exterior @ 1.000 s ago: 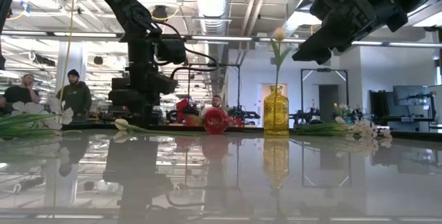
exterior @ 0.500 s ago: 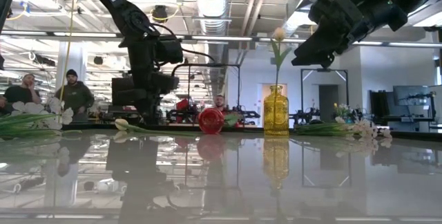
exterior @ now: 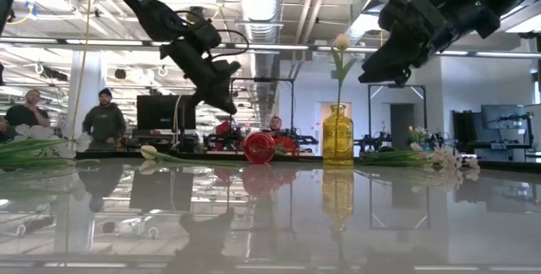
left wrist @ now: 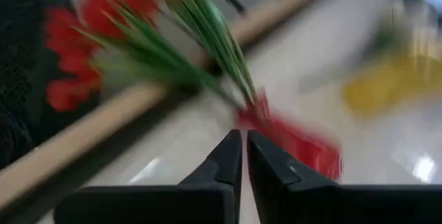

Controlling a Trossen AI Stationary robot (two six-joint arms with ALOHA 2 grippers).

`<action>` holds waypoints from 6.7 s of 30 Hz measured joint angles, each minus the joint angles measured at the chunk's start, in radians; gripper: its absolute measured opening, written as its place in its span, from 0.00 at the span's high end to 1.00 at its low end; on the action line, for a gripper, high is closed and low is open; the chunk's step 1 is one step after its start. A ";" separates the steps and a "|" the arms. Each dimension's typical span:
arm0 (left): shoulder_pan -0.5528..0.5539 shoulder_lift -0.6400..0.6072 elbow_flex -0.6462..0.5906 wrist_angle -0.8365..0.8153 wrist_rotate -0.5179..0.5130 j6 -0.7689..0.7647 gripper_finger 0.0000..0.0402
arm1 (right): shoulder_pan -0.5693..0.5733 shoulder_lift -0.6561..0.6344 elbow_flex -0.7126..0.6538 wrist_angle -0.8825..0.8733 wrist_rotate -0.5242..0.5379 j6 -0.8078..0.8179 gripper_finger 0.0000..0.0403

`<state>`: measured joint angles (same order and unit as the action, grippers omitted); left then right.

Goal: Sort flowers into vase by color
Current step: Adjust the red vase

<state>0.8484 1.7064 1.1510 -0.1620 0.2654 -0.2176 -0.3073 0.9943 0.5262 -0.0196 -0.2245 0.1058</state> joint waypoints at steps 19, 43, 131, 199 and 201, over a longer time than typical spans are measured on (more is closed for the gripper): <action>-0.098 0.631 0.914 -0.667 -0.034 -0.281 0.31 | 0.026 0.000 0.000 -0.207 -0.008 -0.114 0.45; -0.116 0.674 1.039 -0.802 -0.247 -0.340 0.28 | 0.037 0.000 0.000 -0.278 -0.016 -0.212 0.50; -1.095 -0.005 -0.572 0.930 -1.406 -0.271 1.00 | 0.399 0.283 0.000 0.412 0.224 -0.167 0.58; -0.780 0.136 0.169 -0.399 -0.335 0.355 0.39 | 0.564 0.470 -0.020 0.091 0.226 0.290 0.58; -0.779 0.192 0.224 -0.442 -0.310 0.356 0.39 | 0.556 0.474 -0.046 0.154 0.226 0.289 0.58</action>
<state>0.0692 1.8987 1.3752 -0.6040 -0.0445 0.1387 0.2483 1.4687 0.4801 0.1344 0.0017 0.3951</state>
